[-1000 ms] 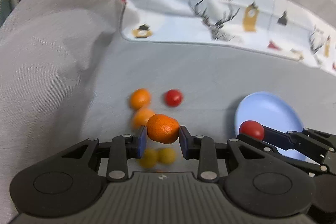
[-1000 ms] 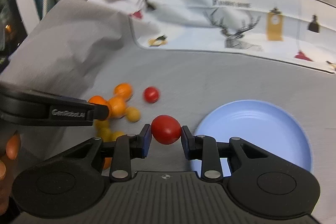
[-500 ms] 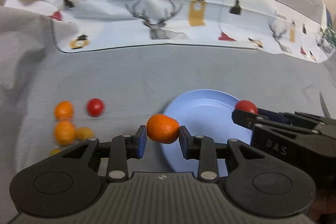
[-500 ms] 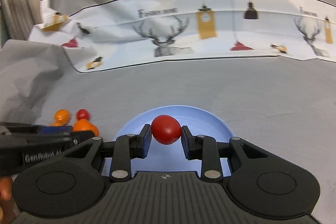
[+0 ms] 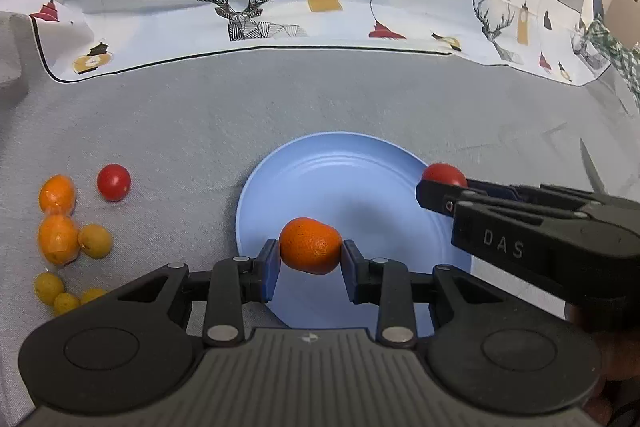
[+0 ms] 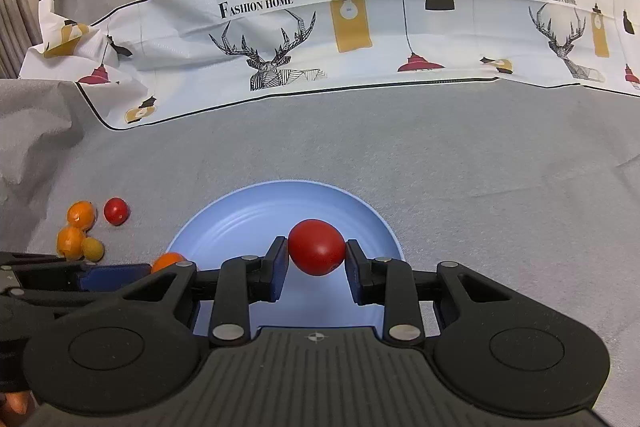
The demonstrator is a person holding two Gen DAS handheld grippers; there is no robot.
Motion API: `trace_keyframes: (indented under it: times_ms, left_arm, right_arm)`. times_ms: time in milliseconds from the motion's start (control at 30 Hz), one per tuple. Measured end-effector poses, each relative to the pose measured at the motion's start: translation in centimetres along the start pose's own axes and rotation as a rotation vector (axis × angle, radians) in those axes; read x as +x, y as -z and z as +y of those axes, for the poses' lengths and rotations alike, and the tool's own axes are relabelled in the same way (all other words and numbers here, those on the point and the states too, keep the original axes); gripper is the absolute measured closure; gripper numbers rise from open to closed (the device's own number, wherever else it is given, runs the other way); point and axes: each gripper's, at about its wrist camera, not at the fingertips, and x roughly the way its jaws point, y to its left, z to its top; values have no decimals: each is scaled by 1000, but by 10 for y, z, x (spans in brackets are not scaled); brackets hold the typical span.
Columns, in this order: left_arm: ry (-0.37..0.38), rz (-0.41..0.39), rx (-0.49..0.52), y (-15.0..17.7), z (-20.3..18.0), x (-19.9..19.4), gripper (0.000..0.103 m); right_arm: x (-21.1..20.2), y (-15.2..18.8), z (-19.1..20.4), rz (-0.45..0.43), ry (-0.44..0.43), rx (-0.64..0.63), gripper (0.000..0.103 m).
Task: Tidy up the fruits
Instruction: 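Carry the tomato and tangerine over the blue plate with both tools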
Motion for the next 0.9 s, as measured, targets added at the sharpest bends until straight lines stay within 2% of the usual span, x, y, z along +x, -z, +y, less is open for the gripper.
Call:
trace_keyframes:
  times_ms: [400, 900]
  left_arm:
    - [18, 36, 18, 4, -4, 5, 67]
    - [9, 45, 33, 4, -7, 7, 67]
  right_arm:
    - [4, 1, 0, 15, 17, -5, 71]
    - [6, 3, 1, 24, 23, -6, 71]
